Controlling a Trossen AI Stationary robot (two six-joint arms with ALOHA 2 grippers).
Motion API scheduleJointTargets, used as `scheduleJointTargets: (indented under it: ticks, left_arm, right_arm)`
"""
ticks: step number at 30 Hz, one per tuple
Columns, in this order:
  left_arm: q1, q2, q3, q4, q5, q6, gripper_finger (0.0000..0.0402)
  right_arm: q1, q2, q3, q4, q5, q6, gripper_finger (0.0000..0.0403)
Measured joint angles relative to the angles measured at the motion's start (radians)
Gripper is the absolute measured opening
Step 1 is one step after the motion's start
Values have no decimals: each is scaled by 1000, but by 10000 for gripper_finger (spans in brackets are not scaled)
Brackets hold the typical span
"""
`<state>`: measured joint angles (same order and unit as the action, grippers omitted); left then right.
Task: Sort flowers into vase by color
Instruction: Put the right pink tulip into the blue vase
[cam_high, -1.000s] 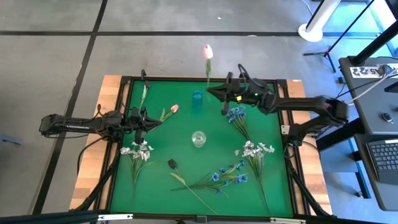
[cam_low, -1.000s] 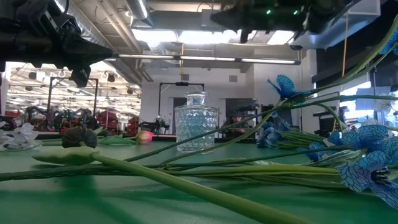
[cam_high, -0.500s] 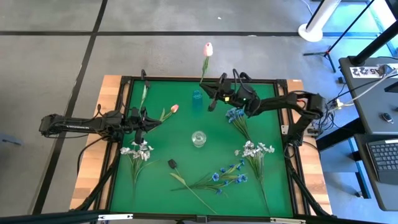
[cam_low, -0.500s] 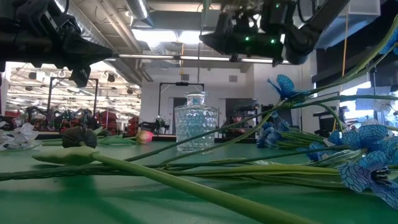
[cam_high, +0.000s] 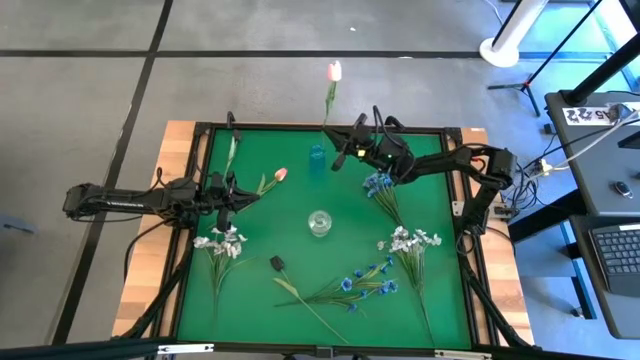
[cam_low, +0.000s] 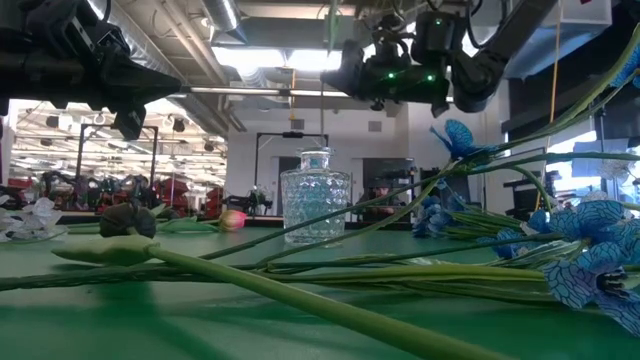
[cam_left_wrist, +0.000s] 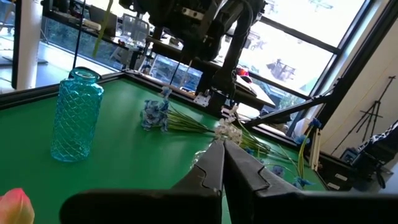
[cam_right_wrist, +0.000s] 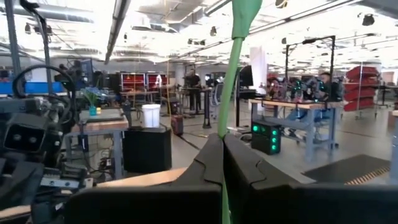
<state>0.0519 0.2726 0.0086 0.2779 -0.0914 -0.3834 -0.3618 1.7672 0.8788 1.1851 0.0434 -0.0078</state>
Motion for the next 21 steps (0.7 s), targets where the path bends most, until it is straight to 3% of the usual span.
scheduleJointTargets:
  ticks: [8,21]
  left_arm:
    - [0,0,0,0,0,0,0]
    - [0,0,0,0,0,0,0]
  right_arm:
    - [2,4,13,-26,-36,13,0]
    - [1,129,13,41,-9,59,0]
